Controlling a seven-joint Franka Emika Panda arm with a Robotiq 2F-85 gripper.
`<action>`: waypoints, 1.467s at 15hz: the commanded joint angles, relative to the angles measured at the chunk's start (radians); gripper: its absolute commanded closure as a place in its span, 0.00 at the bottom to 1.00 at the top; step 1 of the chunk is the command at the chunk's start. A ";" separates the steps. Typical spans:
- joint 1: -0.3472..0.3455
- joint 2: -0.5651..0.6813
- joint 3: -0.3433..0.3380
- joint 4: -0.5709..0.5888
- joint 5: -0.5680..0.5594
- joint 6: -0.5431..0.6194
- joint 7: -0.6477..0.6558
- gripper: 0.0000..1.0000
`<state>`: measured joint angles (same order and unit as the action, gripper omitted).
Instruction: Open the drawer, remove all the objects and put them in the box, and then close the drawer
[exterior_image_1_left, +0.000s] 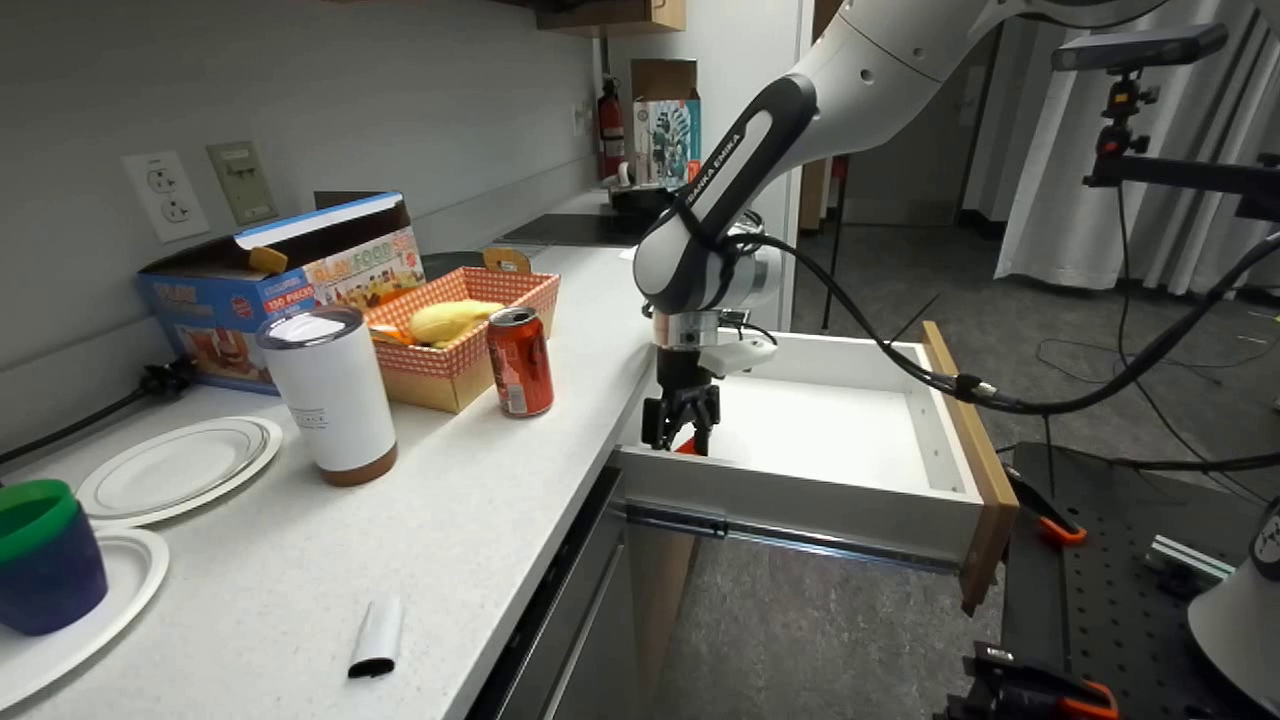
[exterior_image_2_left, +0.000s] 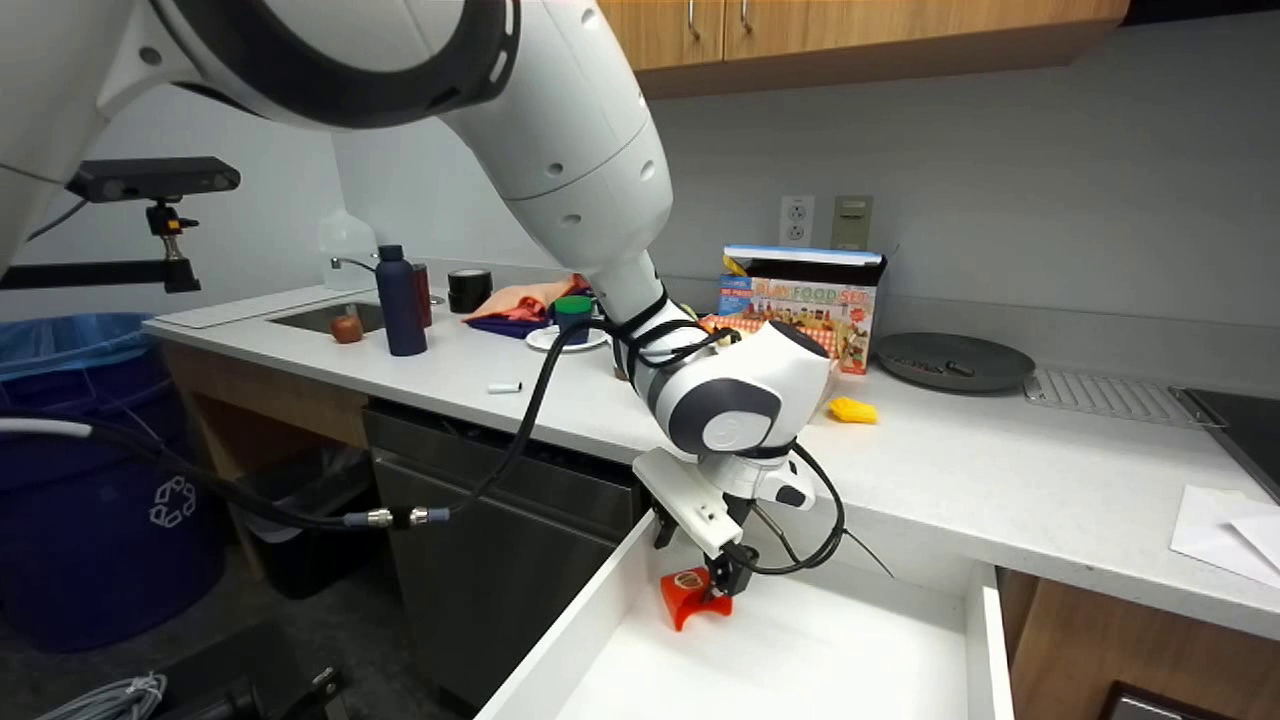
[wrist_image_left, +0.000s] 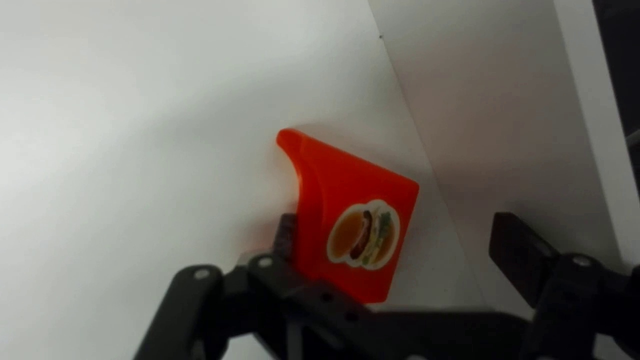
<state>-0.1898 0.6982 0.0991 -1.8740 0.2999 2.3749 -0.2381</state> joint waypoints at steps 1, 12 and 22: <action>-0.032 0.039 0.036 0.055 0.035 -0.025 -0.049 0.27; -0.042 0.013 0.020 0.054 0.022 -0.024 -0.024 0.97; 0.029 -0.208 -0.139 -0.211 -0.159 -0.012 0.106 0.99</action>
<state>-0.2118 0.5932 0.0280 -1.9795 0.2184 2.3554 -0.2096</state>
